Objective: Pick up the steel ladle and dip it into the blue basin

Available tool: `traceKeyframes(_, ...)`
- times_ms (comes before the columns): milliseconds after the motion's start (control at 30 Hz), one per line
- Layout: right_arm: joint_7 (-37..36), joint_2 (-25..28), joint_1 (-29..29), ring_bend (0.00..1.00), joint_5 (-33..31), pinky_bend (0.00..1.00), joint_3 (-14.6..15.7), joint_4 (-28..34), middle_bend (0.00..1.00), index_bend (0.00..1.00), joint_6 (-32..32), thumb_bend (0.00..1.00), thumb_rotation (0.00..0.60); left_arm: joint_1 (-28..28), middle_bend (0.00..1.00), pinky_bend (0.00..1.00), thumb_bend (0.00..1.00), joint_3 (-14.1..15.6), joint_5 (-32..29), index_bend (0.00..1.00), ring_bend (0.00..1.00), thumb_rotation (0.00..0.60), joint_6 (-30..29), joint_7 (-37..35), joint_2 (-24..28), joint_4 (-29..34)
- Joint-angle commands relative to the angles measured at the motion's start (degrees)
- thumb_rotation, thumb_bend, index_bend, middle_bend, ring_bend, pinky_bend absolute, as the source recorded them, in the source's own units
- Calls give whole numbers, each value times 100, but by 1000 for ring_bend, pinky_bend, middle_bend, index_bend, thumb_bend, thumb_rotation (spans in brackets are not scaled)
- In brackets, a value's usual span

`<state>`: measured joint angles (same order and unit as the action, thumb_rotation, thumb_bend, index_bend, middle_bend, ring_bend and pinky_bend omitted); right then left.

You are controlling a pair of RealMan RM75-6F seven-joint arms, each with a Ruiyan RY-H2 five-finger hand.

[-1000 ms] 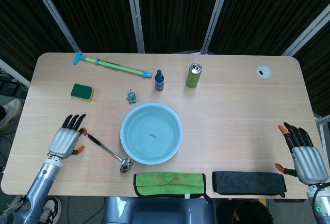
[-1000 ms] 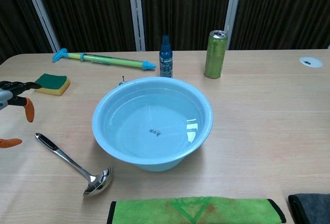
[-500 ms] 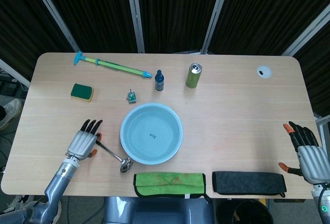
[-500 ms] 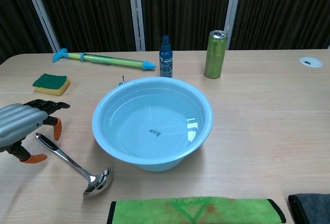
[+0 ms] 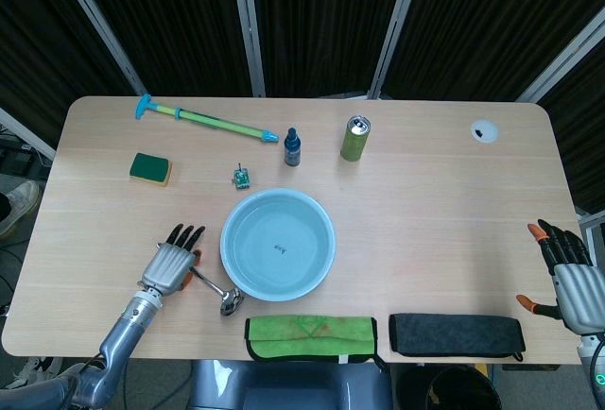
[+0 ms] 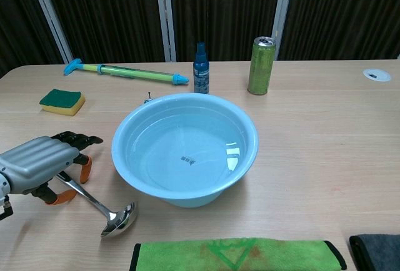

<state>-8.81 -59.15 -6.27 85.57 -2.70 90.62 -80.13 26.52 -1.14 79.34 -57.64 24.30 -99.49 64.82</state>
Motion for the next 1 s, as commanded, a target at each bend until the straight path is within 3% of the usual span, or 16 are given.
traceKeyframes(33,-7,1,-4,0,-18,0,-11,-7,0,0,8,0,600,19,0,0,375,4,-33,486,0,600,40,29,-27,-32)
traceKeyframes(367,15,-16,-8,0,-55,0,-31,-20,0,0,15,0,600,-57,0,0,412,101,-13,552,0,600,-79,40,138,189)
traceKeyframes(1000,89,-26,44,0,58,0,4,26,0,0,-115,0,600,-254,0,0,411,582,761,590,0,600,-670,-271,1142,1762)
